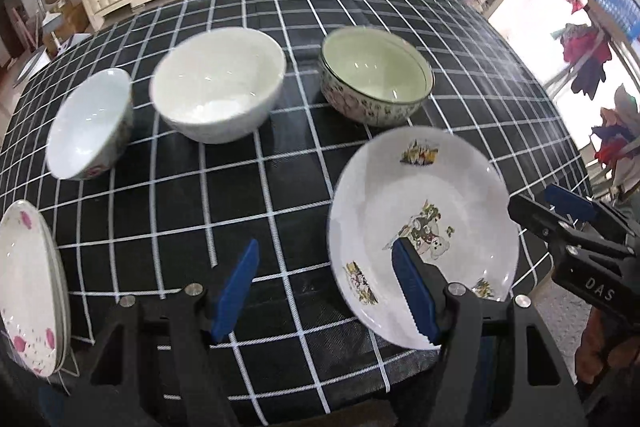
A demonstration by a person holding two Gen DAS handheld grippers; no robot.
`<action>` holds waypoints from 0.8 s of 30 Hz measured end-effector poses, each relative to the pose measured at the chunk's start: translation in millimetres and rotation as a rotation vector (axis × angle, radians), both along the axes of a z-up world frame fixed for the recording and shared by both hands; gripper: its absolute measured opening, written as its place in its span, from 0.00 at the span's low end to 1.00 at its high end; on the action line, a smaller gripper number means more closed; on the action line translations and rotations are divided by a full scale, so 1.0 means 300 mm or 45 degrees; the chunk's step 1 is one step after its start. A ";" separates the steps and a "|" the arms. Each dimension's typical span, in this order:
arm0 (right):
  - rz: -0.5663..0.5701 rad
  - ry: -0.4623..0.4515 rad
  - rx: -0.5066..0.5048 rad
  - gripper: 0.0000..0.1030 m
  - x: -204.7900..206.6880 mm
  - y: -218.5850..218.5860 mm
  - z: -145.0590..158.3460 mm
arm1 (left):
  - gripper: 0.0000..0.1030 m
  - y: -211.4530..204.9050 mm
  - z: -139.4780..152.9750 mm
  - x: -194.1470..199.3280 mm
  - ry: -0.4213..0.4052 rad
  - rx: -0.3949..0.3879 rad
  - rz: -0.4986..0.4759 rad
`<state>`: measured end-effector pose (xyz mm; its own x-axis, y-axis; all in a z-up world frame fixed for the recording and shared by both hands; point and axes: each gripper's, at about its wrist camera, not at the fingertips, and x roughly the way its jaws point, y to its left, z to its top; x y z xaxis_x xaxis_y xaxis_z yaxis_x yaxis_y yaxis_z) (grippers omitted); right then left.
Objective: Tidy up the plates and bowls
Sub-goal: 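Grasp the rim of the cartoon-print plate with the right gripper, then carry the cartoon-print plate and lower it onto the pink-petal plate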
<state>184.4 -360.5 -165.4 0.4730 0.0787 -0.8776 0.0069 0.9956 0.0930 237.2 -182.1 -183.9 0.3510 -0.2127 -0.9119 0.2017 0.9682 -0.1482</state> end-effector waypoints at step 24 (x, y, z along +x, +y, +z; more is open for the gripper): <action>-0.009 0.094 0.077 0.27 0.023 -0.029 -0.130 | 0.17 -0.048 -0.191 0.050 0.157 -0.109 -0.033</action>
<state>191.3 -369.4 -204.4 0.4080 0.1293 -0.9038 0.0230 0.9882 0.1517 252.1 -196.4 -241.2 0.2310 -0.2993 -0.9258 0.2013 0.9456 -0.2555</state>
